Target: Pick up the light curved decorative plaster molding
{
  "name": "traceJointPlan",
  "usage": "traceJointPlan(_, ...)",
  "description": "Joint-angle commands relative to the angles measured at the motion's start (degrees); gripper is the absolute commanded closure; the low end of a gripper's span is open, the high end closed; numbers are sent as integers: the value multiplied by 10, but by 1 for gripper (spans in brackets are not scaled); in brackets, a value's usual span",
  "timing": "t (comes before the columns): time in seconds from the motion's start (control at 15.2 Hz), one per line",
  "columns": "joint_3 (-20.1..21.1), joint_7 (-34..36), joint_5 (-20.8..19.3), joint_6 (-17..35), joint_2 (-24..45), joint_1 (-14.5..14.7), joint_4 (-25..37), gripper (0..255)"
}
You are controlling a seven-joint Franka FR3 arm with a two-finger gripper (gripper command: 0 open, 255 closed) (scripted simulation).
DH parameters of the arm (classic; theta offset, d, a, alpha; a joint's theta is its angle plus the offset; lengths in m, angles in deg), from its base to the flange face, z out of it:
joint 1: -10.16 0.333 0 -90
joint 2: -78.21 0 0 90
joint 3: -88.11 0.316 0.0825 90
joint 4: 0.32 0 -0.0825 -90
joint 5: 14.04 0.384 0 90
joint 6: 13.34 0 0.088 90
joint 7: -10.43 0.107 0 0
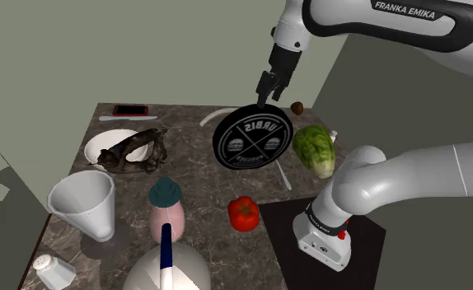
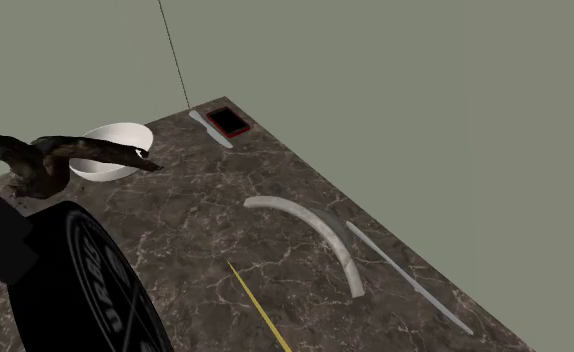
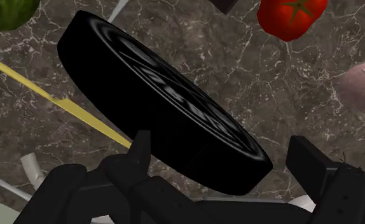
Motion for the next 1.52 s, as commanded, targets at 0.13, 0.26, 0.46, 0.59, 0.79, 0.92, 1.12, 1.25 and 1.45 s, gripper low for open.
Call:
traceJointPlan(0.13,-25,-56,-18,23,17,2,-9,0)
traceJointPlan(0.26,-49,-111,-35,46,38,4,-14,0)
traceJointPlan(0.46,-85,-193,-57,84,79,8,-12,0)
traceJointPlan(0.59,-108,-247,-68,108,111,11,-6,0)
traceJointPlan(0.79,-140,-327,-79,145,166,17,12,0)
traceJointPlan(0.92,-160,-380,-82,168,206,24,29,0)
traceJointPlan(1.12,-189,-460,-78,199,270,35,62,0)
traceJointPlan(1.25,-205,-514,-70,216,316,41,88,0)
traceJointPlan(1.45,-221,-596,-51,238,386,45,134,0)
